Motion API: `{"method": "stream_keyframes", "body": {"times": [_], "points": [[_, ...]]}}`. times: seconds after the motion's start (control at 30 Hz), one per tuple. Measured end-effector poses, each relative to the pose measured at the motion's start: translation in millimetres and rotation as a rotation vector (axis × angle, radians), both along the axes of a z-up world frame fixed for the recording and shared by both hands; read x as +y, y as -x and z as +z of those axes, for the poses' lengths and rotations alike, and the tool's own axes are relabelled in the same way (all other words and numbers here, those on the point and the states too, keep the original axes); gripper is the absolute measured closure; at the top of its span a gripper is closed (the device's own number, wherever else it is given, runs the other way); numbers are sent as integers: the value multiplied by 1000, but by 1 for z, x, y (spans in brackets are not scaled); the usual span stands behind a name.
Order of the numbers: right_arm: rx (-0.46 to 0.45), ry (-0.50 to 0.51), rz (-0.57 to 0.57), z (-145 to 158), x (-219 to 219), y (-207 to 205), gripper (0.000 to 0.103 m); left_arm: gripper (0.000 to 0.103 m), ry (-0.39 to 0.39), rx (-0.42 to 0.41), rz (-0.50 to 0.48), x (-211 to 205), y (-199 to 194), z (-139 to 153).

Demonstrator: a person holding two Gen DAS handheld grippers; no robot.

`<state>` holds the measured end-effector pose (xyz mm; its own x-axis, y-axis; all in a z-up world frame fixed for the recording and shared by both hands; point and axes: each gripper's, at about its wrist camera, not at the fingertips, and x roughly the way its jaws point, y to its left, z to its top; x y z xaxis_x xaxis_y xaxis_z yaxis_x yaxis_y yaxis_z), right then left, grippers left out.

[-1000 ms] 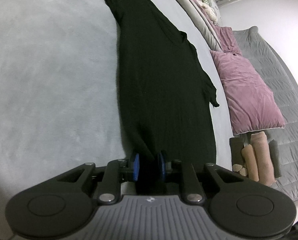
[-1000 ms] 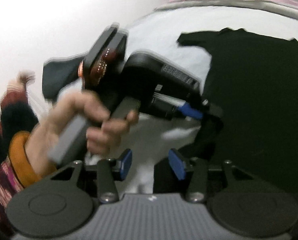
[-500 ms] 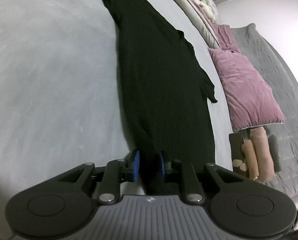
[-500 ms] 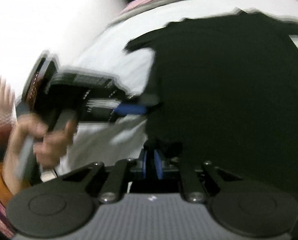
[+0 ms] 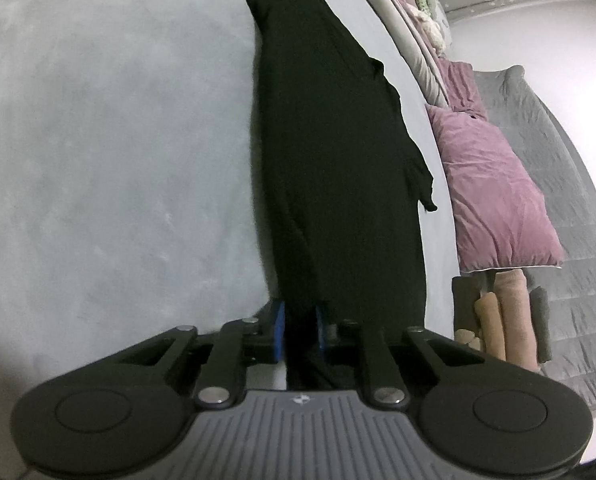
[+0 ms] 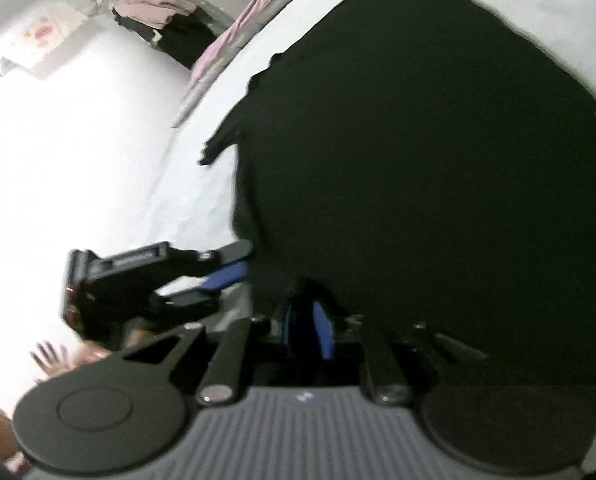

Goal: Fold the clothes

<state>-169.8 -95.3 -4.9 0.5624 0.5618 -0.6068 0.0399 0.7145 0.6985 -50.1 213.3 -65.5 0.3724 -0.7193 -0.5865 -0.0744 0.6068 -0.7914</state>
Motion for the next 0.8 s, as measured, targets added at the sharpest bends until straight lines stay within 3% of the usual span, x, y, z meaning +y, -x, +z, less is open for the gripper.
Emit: {"method": "stream_keyframes", "body": {"times": [0.03, 0.07, 0.3, 0.4, 0.47, 0.5, 0.53, 0.8], "points": [[-16, 27, 0, 4, -2, 3, 64, 93, -3, 0, 2, 0, 0, 0], [-38, 57, 2, 9, -3, 7, 61, 94, -4, -2, 4, 0, 1, 1], [-208, 378, 168, 40, 41, 7, 61, 96, -9, -27, 10, 0, 3, 8], [-251, 506, 252, 39, 64, 10, 61, 98, -7, -35, 19, 1, 4, 10], [-267, 590, 283, 34, 75, 11, 67, 99, -8, -44, 28, 2, 5, 13], [-267, 594, 288, 33, 78, 12, 86, 99, -11, -54, 31, 3, 5, 16], [-265, 585, 291, 33, 79, 12, 95, 100, -15, -67, 37, 4, 6, 20], [-307, 369, 329, 62, 85, 17, 96, 100, -61, -155, 133, 29, 22, 47]]}}
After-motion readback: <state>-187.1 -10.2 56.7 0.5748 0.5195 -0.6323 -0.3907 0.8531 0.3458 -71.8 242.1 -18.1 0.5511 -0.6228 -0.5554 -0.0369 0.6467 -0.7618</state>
